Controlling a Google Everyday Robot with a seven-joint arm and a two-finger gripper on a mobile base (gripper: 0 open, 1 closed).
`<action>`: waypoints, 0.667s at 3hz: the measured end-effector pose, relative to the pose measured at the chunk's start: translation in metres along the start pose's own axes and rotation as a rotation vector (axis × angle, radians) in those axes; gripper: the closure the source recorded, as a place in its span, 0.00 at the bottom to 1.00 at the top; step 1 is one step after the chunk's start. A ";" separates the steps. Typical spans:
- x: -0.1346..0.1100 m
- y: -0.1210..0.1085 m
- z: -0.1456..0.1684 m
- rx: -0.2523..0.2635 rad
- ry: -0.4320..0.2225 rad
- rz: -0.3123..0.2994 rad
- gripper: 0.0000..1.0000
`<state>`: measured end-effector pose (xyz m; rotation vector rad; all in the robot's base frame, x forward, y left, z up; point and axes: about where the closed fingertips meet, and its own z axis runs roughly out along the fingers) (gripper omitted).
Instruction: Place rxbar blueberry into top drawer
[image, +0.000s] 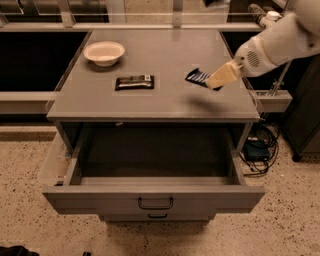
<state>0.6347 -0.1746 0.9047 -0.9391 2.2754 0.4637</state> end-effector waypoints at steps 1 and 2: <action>0.007 0.032 -0.074 0.132 -0.128 0.104 1.00; 0.039 0.052 -0.108 0.236 -0.199 0.238 1.00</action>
Offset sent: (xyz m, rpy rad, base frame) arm -0.1687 -0.0707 0.0293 0.1652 -0.1082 -0.5744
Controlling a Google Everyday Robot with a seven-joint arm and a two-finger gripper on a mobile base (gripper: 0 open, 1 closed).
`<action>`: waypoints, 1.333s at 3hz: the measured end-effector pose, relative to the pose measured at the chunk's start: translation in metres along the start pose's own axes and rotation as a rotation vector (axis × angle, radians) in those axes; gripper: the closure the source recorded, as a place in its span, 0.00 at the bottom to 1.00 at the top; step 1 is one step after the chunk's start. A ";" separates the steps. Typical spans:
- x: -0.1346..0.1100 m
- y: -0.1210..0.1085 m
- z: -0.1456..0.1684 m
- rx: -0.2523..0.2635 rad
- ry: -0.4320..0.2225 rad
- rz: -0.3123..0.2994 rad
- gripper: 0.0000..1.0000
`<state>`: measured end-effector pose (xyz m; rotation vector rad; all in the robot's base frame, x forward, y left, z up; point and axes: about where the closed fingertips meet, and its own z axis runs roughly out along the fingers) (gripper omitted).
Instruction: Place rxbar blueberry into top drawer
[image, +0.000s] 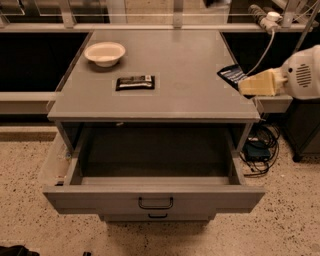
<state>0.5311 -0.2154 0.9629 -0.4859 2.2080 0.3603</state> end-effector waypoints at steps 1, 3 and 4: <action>0.050 -0.014 0.001 0.010 0.024 0.131 1.00; 0.108 -0.029 0.053 -0.098 0.123 0.281 1.00; 0.124 -0.024 0.059 -0.121 0.155 0.299 1.00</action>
Offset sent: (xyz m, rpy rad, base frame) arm -0.0033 -0.0319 -0.1930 0.3179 0.4355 -0.0754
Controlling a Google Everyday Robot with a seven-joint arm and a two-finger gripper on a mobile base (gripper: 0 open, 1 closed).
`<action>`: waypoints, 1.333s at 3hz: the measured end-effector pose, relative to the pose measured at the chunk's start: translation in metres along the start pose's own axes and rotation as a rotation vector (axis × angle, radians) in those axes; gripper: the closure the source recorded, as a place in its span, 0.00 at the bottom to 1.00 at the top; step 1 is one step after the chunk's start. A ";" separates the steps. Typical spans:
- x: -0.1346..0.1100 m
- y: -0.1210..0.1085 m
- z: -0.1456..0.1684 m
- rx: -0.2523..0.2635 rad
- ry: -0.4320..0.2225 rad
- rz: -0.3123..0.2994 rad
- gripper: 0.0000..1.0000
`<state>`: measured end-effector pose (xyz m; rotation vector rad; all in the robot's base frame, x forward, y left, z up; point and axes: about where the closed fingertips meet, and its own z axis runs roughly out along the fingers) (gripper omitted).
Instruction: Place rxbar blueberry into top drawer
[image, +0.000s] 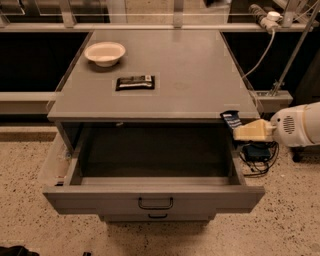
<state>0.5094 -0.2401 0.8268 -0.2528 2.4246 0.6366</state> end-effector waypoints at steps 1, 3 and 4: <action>0.054 -0.007 0.039 -0.085 0.080 0.105 1.00; 0.126 0.004 0.125 -0.245 0.238 0.228 1.00; 0.126 0.004 0.125 -0.245 0.238 0.228 0.81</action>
Offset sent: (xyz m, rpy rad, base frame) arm -0.0531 0.0717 -0.2056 0.3305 0.4343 0.0836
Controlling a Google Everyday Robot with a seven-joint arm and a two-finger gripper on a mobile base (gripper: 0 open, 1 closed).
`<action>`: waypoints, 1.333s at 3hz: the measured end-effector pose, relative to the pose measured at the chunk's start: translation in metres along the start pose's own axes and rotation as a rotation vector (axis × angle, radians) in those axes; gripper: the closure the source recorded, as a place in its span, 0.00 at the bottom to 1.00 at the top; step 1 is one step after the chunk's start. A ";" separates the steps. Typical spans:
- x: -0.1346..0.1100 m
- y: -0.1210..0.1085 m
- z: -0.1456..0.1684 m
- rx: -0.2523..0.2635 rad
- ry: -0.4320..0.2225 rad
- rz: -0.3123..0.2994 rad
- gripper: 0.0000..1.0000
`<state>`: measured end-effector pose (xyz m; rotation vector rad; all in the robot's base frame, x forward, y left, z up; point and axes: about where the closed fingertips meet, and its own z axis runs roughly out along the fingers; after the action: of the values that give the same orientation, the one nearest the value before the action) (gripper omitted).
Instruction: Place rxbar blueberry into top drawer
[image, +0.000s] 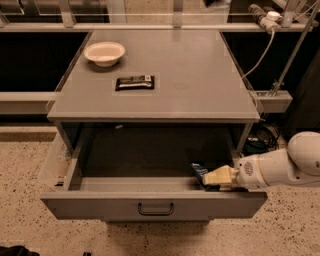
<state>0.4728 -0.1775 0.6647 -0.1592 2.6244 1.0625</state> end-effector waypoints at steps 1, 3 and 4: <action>0.000 0.000 0.000 0.000 0.000 0.000 0.59; 0.000 0.000 0.000 0.000 0.000 0.000 0.12; 0.000 0.000 0.000 0.000 0.000 0.000 0.00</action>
Offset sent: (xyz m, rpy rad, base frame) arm 0.0000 0.0000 0.0000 0.0000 0.0000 0.0000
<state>0.4728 -0.1774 0.6647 -0.1594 2.6245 1.0627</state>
